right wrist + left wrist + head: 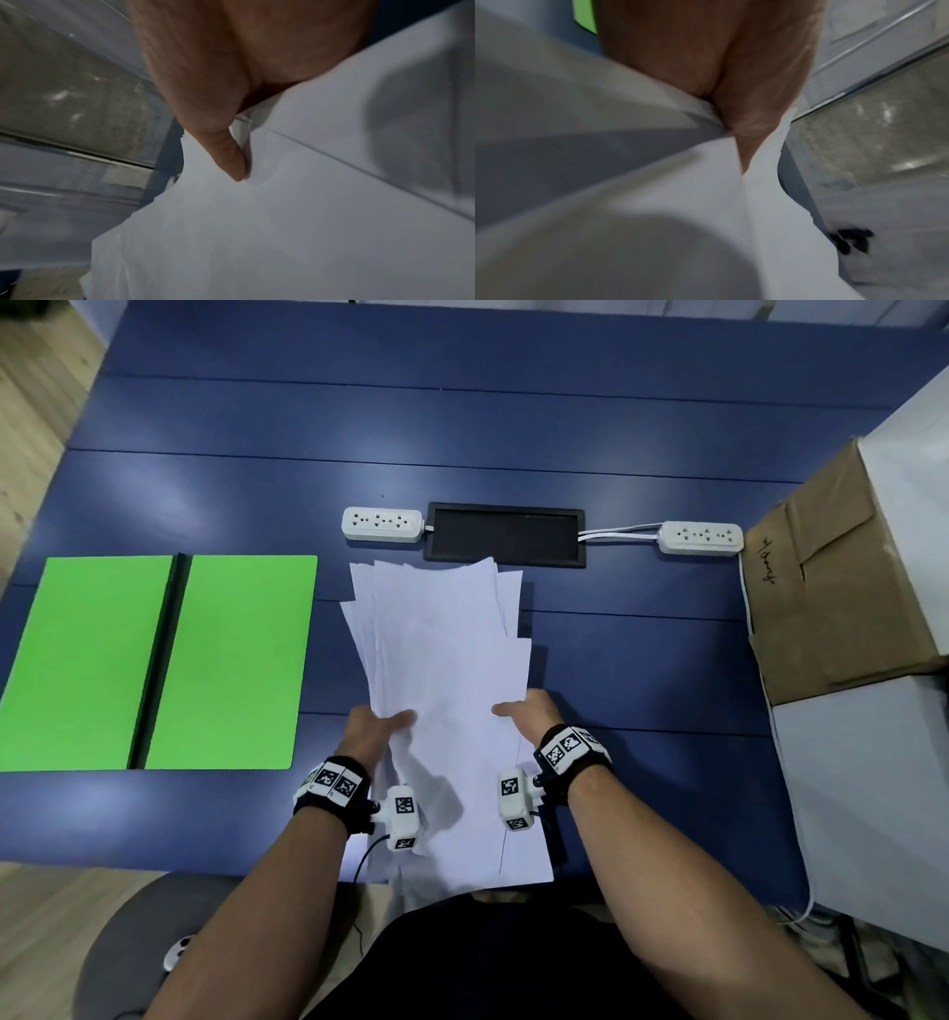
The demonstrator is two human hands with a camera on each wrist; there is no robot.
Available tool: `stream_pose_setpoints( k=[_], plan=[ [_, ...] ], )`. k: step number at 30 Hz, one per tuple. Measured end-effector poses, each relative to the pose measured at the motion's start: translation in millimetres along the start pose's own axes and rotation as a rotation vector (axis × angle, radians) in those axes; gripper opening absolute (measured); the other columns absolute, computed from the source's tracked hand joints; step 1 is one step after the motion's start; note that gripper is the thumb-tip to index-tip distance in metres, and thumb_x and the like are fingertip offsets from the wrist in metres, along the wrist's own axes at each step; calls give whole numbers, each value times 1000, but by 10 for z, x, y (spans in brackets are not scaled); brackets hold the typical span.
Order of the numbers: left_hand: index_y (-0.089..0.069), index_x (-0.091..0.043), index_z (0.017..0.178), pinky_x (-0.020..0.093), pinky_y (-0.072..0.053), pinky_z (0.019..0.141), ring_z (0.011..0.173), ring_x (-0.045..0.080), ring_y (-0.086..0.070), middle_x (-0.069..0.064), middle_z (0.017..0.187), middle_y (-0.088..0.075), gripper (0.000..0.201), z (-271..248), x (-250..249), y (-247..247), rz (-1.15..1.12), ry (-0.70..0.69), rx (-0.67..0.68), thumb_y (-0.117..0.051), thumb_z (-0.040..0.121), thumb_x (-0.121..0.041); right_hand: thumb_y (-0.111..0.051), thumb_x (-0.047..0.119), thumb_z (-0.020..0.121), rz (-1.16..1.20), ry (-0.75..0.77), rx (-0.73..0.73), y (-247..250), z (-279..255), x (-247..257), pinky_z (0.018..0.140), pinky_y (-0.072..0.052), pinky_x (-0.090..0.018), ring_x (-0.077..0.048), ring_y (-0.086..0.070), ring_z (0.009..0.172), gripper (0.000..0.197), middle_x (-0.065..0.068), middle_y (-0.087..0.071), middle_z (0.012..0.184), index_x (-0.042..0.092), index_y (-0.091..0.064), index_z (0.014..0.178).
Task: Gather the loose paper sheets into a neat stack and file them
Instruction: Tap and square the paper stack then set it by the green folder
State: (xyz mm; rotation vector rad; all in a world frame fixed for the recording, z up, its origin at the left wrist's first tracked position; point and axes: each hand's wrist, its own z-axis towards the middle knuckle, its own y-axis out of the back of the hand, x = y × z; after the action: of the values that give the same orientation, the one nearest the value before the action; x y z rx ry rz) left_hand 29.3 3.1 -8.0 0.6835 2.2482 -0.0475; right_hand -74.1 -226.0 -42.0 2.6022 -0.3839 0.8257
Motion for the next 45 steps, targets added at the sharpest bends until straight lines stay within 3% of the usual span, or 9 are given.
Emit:
stream_pose_setpoints(
  k=[8,15,19,24,31,35,39,42,45],
  plan=[
    [-72,-9,107,20,-56,75,81,1,-72,-12,86,-78,12,-395,-775,-223,-221,-513,-158,-72,94,-9,-67,52,89,221,549,-265,460,-635,730,75,-55,-34,-11,-63,79,51,-9,-77,90,1,-72,92],
    [-65,-1,128,21,-48,103,111,-1,-65,6,125,-70,28,-472,-1018,-418,-192,-699,-198,-61,102,-9,-50,81,77,333,779,-412,381,-876,845,50,-31,-28,-9,-33,58,91,1,-39,58,-9,-55,66],
    [-63,1,131,19,-46,103,112,-4,-63,2,124,-69,31,-464,-915,-485,-177,-664,-173,-59,103,-10,-65,54,85,313,714,-397,339,-885,711,73,-51,-12,6,-65,80,60,6,-71,90,-2,-73,106],
    [-63,-7,129,25,-46,108,117,0,-62,-7,123,-69,26,-532,-919,-543,-206,-738,-178,-56,104,-6,-70,18,92,444,717,-394,335,-947,679,81,-54,-24,7,-66,82,11,19,-74,87,19,-74,101],
    [-67,-35,116,18,-46,102,114,-7,-64,-32,113,-72,32,-604,-986,-630,-149,-763,-94,-57,103,-8,-74,2,87,511,777,-334,402,-963,784,83,-54,-16,13,-67,86,33,30,-73,85,34,-74,83],
    [-73,-27,108,36,-54,102,108,11,-71,-12,108,-78,23,-535,-922,-601,-1,-834,-118,-73,94,-10,-80,3,82,543,667,-315,484,-881,721,77,-54,-17,4,-71,79,22,22,-75,78,24,-73,81],
    [-67,-20,114,26,-56,93,92,28,-78,12,112,-78,29,-397,-897,-393,44,-825,12,-69,89,-5,-84,4,77,506,640,-298,666,-832,780,72,-54,-16,0,-71,73,19,14,-75,74,18,-71,78],
    [-80,-37,93,39,-52,106,100,18,-74,3,112,-79,44,-450,-1022,-391,-28,-684,-67,-72,88,5,-84,1,75,485,664,-201,783,-845,888,79,-56,-22,-8,-74,83,23,6,-77,87,17,-71,87],
    [-78,-22,105,36,-55,101,104,15,-73,-3,107,-79,40,-508,-1163,-342,-191,-662,13,-79,81,10,-83,-2,75,439,686,-108,876,-849,985,86,-57,-26,-13,-75,92,29,1,-78,96,14,-73,96]
  ],
)
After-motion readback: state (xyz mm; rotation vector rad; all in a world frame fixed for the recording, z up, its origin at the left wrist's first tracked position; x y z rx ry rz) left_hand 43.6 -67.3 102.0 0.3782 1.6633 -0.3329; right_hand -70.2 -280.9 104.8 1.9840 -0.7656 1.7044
